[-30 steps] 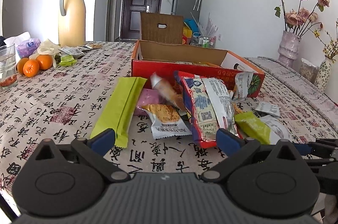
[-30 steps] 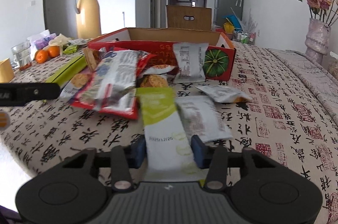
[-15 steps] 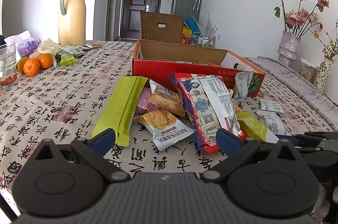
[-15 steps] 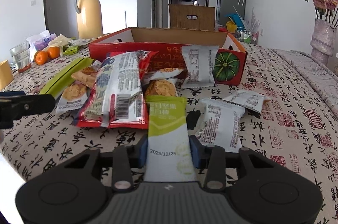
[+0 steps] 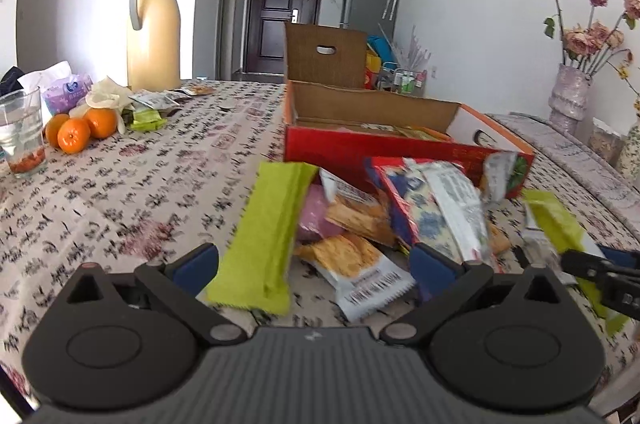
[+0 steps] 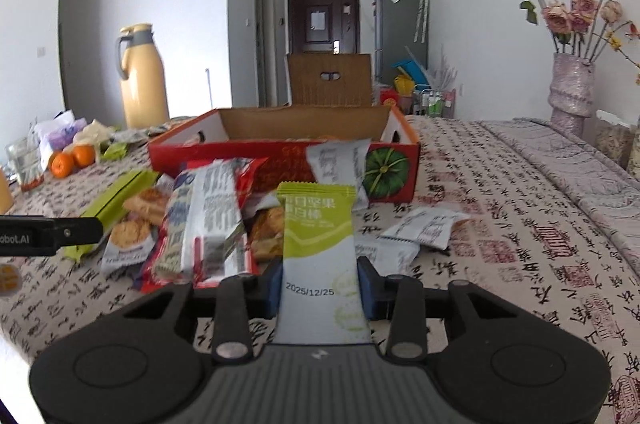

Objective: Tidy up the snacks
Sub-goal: 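Grasp the lime-green bar wrapper with the left gripper while the right gripper holds its packet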

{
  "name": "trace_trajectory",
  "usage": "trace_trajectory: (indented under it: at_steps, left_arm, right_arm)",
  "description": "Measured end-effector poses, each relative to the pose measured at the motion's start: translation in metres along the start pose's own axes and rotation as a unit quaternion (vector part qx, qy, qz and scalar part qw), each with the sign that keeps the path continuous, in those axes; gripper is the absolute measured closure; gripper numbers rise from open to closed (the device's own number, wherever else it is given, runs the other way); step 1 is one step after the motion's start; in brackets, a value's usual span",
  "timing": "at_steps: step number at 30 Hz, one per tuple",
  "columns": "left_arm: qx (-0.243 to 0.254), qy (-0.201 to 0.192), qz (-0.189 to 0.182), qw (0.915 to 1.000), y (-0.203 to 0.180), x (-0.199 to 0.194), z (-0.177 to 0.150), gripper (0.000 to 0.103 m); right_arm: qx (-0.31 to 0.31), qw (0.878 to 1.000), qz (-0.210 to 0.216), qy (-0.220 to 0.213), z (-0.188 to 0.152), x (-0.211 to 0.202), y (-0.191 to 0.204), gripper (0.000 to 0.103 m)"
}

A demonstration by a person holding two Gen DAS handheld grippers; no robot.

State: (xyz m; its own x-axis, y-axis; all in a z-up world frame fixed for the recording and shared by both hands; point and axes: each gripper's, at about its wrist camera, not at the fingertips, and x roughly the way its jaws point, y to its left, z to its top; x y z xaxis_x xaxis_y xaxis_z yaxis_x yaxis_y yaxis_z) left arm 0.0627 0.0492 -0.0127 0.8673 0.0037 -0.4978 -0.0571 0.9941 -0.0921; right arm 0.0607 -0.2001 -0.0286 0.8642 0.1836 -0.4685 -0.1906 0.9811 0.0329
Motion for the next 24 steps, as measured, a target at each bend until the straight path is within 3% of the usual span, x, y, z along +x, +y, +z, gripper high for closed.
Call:
trace_trajectory:
  at_steps: [10,12,14,18,24]
  left_arm:
    - [0.013,0.023,0.036,0.999,0.018,0.039,0.028,0.0]
    - [0.01,0.032,0.037,0.9987,0.02,0.046,0.028,0.005]
    - [0.002,0.045,0.033,0.9984,0.022,0.053,0.029,0.015]
    - [-0.005,0.064,0.025,0.9976,0.025,0.064,0.027,0.026]
    - [-0.013,0.086,0.012,0.9961,0.027,0.073,0.025,0.057]
  right_arm:
    - [0.022,0.999,-0.028,-0.005,0.002,0.006,-0.018,0.066]
    - [0.025,0.999,-0.032,-0.004,0.002,0.008,-0.021,0.066]
    - [0.027,0.999,-0.034,-0.004,0.002,0.009,-0.023,0.066]
    - [0.031,0.999,-0.037,-0.001,0.002,0.013,-0.026,0.066]
    - [0.033,0.999,-0.034,0.003,0.001,0.015,-0.026,0.066]
